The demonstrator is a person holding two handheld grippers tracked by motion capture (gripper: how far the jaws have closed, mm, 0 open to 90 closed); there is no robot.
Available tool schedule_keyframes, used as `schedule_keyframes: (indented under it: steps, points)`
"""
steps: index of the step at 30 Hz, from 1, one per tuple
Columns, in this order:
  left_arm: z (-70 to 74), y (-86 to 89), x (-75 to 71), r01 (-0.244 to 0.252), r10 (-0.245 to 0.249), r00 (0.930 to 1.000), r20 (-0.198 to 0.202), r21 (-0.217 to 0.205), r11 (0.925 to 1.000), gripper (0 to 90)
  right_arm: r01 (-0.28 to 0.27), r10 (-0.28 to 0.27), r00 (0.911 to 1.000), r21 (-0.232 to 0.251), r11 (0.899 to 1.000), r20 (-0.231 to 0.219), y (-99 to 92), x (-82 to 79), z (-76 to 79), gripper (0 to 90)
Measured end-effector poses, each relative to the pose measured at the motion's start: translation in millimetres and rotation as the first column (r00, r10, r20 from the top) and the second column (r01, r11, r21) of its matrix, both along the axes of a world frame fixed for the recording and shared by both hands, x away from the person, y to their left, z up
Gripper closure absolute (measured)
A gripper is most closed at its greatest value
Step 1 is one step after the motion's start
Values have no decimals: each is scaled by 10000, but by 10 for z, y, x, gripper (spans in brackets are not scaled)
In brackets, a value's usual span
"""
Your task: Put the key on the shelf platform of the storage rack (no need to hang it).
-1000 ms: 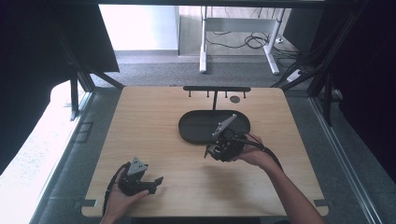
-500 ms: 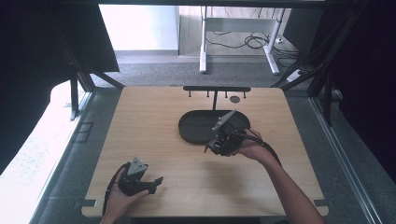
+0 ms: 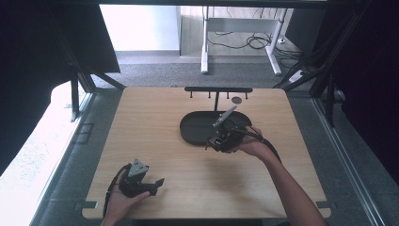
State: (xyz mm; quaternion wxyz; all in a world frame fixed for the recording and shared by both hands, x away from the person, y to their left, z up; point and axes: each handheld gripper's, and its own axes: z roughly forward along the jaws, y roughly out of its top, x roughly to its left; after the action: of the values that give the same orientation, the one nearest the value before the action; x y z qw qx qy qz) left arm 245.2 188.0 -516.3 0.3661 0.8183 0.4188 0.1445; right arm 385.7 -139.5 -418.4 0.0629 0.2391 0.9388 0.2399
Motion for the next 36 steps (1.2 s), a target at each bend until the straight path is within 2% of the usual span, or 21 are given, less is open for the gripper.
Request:
schedule_keyframes:
  steps: [15,36]
  points:
    - [-4,1,1,-7,7,10000,-3,9,10000,215,350,-352,9991,64,9994,238,-5,210,121,491]
    - [-9,9,8,17,-17,10000,-22,34,10000,215,876,-879,9960,150,9960,164,-46,533,65,491]
